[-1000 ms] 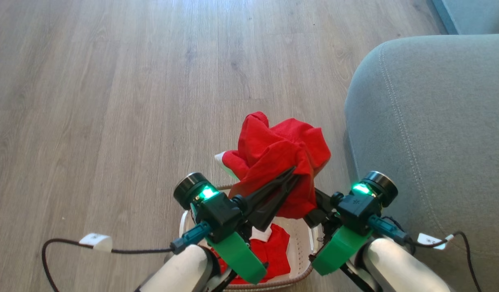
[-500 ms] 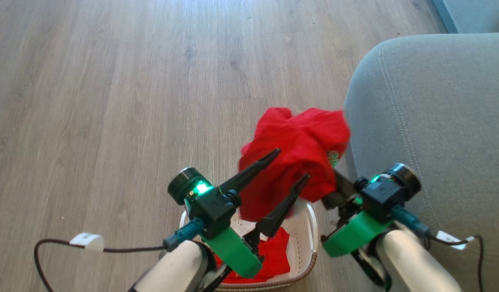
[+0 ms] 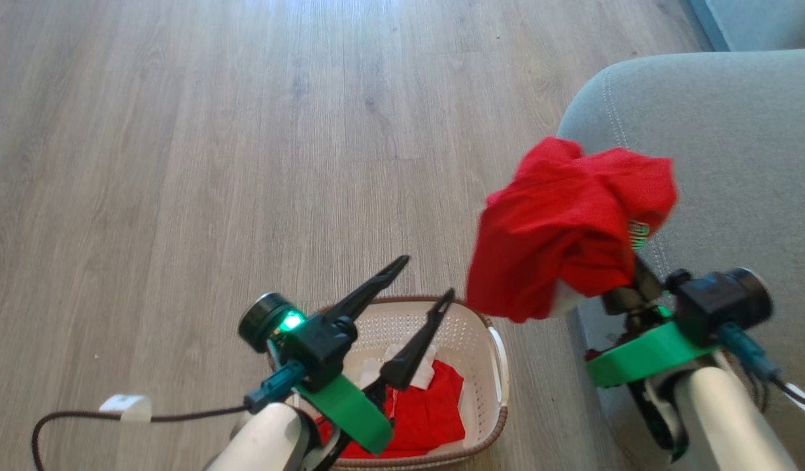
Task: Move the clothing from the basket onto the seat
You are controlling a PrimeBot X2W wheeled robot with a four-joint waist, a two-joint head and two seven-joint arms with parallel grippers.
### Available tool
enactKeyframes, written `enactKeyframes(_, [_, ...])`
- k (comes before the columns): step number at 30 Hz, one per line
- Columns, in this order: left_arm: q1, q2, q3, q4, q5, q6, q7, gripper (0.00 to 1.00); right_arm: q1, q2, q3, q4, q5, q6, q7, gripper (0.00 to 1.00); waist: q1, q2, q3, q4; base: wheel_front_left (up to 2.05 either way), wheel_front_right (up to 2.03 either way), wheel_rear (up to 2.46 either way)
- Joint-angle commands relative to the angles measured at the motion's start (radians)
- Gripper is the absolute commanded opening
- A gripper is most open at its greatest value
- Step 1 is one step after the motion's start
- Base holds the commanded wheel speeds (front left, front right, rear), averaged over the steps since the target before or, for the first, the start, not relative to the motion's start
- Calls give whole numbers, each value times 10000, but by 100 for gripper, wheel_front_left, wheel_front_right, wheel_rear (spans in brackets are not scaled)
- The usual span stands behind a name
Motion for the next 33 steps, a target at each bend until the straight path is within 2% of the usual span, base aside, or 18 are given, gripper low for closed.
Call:
enactKeyframes(1, [-178,39,499,-233,-2,-11,-51,100,-87,114,-112,-409,-67,-2,-65,0,0,0,-4,-10,0,0,0])
enactKeyframes(8, [257,77,663,214,50,-11,-51,100,441,382,-1354,-235,-158,-2,-65,0,0,0,-3,-71,0,0,0])
enactKeyframes(16, [662,56,944,1065,162,-11,-51,100,813,625,-2147,158,174,-2,-65,0,0,0,-14,-60,0,0,0])
enactKeyframes(24, [918,63,922,1687,196,-11,-51,100,864,728,-2422,441,245,-2,-65,0,0,0,21,-58,0,0,0])
enactKeyframes(33, [976,-62,1063,1756,248,-12,-51,100,836,740,-2457,429,225,-2,-65,0,0,0,23,-69,0,0,0])
